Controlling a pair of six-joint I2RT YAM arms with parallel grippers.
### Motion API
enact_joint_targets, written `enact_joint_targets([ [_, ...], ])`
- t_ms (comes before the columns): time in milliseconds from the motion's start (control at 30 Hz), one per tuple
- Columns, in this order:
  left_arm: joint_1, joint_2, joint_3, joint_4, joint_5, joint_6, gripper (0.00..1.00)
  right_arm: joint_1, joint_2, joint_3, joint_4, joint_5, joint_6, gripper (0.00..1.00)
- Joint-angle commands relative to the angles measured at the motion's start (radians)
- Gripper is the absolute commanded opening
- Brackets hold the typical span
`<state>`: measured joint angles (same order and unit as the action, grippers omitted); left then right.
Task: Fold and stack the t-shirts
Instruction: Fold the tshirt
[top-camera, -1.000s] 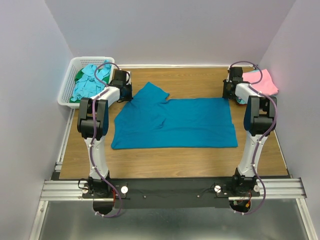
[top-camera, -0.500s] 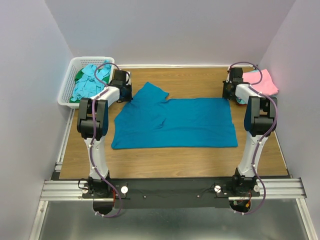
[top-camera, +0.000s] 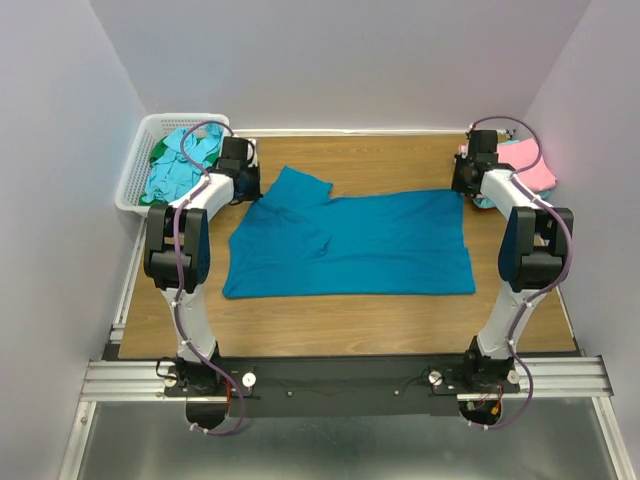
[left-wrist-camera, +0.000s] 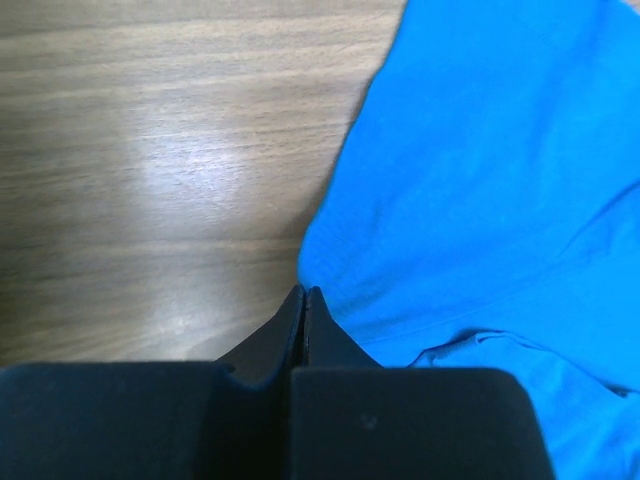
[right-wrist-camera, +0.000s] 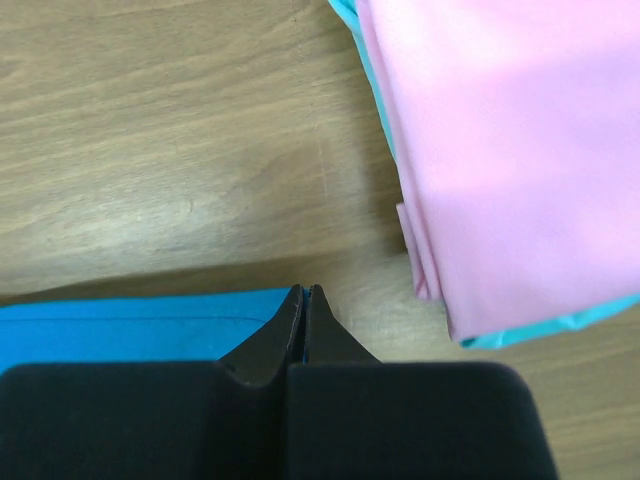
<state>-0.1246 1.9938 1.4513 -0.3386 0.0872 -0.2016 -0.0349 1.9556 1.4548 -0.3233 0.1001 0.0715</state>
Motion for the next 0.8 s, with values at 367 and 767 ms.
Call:
enact_joint_targets([
  [367, 0.013, -0.194, -0.149, 0.035, -0.021, -0.001, 0.0, -0.039, -0.188, -0.174, -0.007, 0.135, 0.12, 0.01],
  [767, 0.022, -0.302, -0.265, 0.049, -0.035, -0.024, 0.0, -0.071, -0.296, -0.272, -0.007, 0.132, 0.177, 0.01],
])
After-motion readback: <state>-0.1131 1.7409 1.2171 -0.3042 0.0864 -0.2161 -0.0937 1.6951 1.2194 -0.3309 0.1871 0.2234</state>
